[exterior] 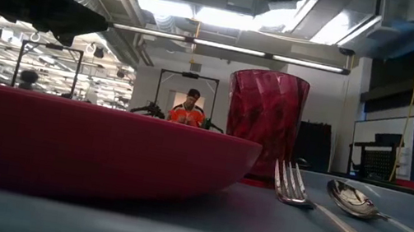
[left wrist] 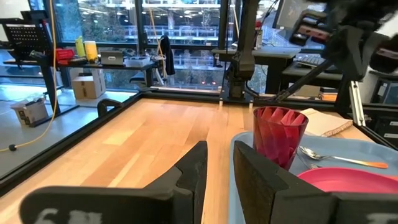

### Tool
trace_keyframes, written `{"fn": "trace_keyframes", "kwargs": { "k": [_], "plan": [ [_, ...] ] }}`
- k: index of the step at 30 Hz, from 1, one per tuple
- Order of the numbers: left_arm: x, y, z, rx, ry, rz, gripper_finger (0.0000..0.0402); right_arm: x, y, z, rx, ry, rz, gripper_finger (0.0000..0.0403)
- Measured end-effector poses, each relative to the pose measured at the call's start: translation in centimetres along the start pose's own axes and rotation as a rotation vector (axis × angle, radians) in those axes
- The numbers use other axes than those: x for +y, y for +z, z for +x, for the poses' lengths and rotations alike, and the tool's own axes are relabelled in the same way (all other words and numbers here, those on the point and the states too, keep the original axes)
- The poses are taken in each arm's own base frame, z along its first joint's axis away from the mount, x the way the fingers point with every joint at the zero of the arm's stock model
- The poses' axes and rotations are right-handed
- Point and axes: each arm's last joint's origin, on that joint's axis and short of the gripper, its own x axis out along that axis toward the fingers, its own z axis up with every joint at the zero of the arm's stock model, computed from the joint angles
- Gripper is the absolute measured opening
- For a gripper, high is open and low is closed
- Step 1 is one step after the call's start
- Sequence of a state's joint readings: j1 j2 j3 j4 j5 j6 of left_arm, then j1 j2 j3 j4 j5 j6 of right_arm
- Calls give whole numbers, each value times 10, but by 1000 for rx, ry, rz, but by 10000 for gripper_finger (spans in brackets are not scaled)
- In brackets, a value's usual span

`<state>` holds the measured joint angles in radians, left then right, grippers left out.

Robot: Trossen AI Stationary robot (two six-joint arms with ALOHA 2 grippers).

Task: Pick and place plate/cup/fork/spoon on tray
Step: Return to Home Position

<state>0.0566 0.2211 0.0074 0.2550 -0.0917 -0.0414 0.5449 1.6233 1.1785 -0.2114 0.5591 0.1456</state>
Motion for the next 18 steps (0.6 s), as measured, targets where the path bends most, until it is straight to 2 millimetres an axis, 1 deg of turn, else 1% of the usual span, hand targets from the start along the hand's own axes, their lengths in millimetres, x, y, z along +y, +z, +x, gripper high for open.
{"fn": "trace_keyframes", "kwargs": {
  "k": [3,5,7,10,12,15,18],
  "plan": [
    [0,0,0,1,0,0,71,-17,-17,-9,-154,134,27,0],
    [0,0,0,0,0,0,71,-30,-30,-14,-267,245,30,0],
    [0,0,0,1,-1,0,71,-43,-45,-19,-364,312,47,0],
    [0,0,0,1,0,0,71,-62,-69,-25,-445,307,112,0],
    [0,0,0,1,0,0,71,-73,-86,-27,-466,288,154,1],
    [0,0,0,0,0,0,71,-81,-107,-31,-507,310,164,7],
    [0,0,0,0,3,0,71,-86,-122,-36,-536,318,166,13]
  ]
}}
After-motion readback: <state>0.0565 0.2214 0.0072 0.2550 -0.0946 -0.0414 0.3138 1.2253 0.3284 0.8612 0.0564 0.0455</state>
